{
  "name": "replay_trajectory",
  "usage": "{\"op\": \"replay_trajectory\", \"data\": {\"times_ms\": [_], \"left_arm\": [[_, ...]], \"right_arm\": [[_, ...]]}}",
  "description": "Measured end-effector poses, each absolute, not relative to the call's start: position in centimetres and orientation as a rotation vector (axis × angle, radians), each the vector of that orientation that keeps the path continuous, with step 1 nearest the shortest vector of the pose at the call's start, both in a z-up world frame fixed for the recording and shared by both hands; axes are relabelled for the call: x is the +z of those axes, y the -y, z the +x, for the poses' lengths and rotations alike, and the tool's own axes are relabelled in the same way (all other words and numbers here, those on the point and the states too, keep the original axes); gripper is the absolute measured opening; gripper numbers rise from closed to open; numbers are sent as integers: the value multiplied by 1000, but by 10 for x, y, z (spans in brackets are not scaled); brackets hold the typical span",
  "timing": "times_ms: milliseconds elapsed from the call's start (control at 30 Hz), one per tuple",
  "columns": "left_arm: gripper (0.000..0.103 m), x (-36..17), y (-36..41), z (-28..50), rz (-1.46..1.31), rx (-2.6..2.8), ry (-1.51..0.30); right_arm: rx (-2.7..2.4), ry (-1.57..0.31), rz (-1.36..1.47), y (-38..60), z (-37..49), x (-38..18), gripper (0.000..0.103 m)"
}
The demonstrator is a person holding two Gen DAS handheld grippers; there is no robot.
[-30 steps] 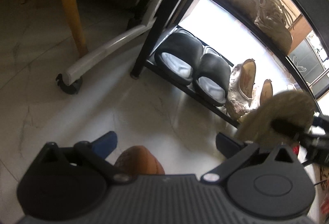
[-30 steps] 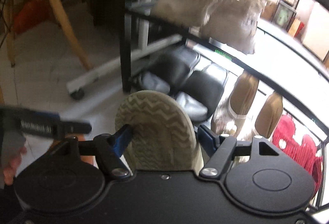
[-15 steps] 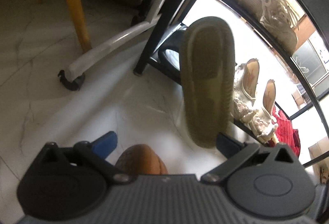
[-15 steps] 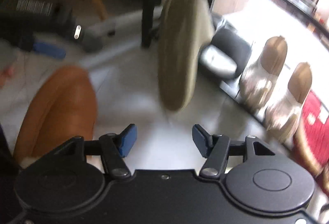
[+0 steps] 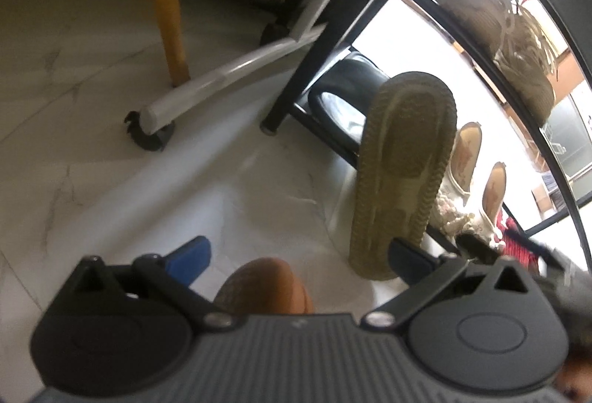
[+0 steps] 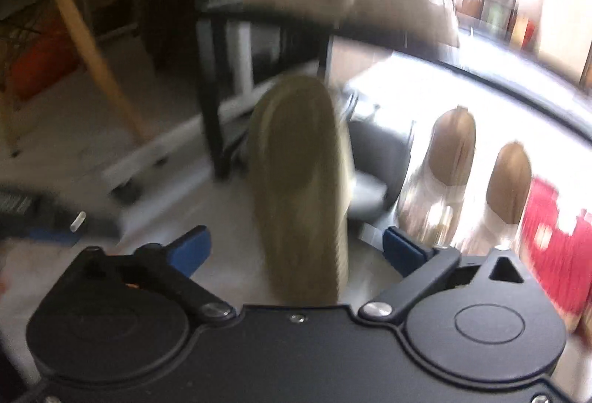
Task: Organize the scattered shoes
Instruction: 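Lift the cream slide with the right gripper and turn it upright, then carry the cream slide with the right gripper toward the other cream slide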
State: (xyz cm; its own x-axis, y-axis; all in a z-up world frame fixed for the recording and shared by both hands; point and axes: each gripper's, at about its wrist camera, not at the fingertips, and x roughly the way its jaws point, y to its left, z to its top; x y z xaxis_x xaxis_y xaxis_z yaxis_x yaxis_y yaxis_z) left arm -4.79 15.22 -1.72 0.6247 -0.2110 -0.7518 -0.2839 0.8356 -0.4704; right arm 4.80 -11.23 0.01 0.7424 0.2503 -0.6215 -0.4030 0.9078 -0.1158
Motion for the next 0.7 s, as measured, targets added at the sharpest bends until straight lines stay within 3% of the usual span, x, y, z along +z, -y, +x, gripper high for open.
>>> {"op": "replay_trajectory", "data": {"times_ms": [467, 500, 533, 567, 700], "left_arm": [[102, -31, -163, -34, -636, 106, -943], [102, -32, -164, -33, -638, 105, -949], [102, -34, -164, -31, -642, 105, -956], [102, -36, -165, -30, -647, 106, -962], [102, -40, -169, -29, -670, 118, -970]], "right_arm": [[349, -494, -461, 31, 131, -40, 102], [355, -508, -477, 28, 139, -42, 97], [365, -525, -478, 27, 144, -43, 80], [381, -543, -479, 27, 147, -43, 73], [430, -544, -516, 28, 137, -41, 70]]}}
